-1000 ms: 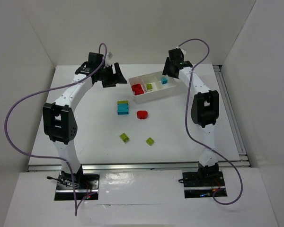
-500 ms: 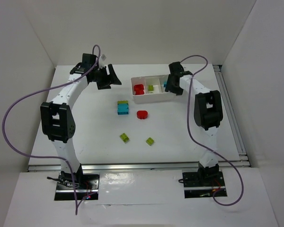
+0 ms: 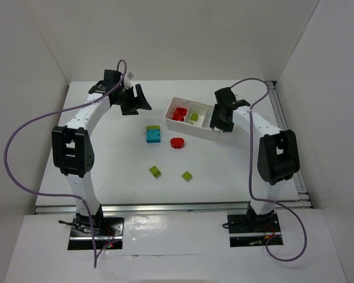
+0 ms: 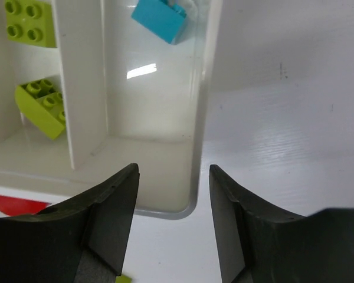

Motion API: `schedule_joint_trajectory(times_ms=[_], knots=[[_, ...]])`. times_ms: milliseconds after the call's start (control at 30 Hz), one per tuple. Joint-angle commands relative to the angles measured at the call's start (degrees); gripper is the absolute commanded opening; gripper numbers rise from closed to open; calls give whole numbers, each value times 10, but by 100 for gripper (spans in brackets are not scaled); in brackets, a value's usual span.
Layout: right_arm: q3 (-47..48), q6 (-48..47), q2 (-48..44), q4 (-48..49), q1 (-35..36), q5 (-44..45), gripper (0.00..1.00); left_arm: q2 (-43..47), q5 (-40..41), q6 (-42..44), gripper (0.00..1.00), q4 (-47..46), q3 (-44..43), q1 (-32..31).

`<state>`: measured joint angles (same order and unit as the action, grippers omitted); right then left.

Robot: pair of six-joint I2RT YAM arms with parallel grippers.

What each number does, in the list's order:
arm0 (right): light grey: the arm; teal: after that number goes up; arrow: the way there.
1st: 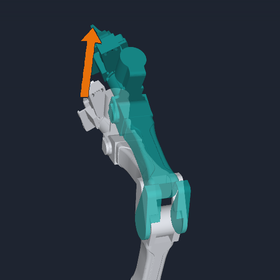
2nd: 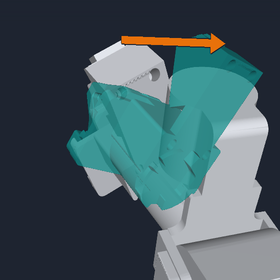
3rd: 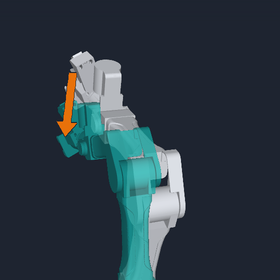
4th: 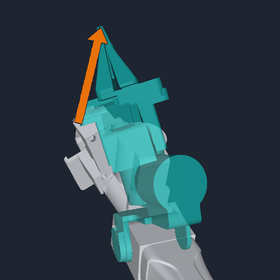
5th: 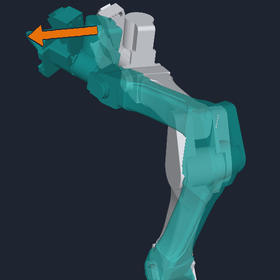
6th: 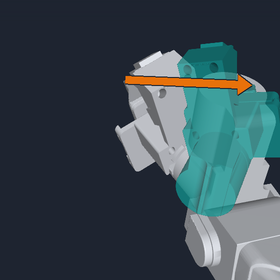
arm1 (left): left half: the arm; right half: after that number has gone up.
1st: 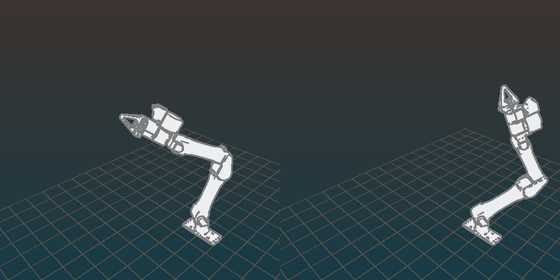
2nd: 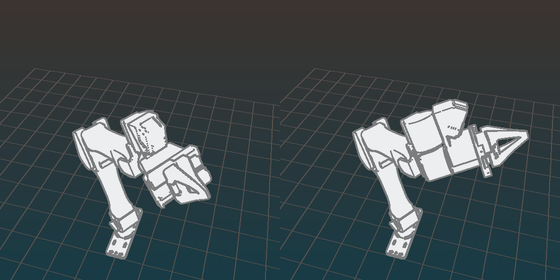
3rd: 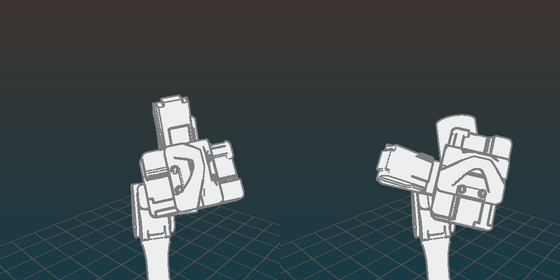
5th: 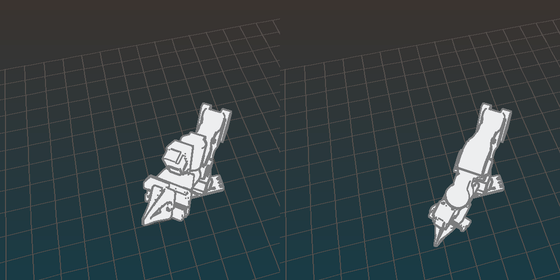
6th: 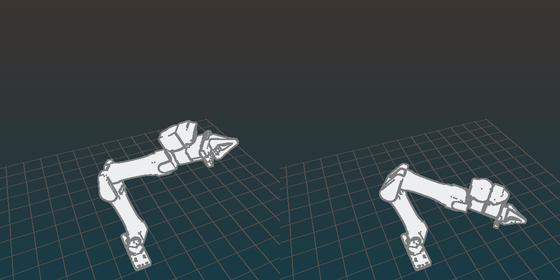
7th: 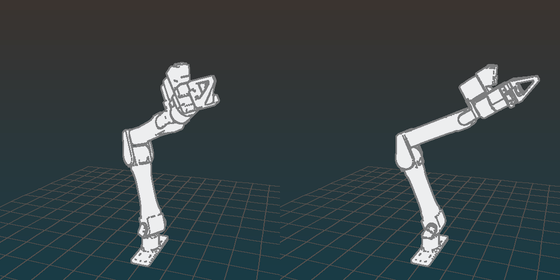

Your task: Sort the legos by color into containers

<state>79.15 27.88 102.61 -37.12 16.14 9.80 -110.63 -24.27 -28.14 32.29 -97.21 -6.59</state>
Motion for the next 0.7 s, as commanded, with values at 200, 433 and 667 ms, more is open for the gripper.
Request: schedule_joint_trajectory(times_ms=[200,433,667], knots=[[42,6,22,-36,-54,58,41,-45,40,54,82,59,-30,-44],[85,0,58,-50,-98,105,40,-57,41,60,82,71,-30,-54],[188,0,122,-54,-132,124,48,-73,106,73,88,111,-52,-71]])
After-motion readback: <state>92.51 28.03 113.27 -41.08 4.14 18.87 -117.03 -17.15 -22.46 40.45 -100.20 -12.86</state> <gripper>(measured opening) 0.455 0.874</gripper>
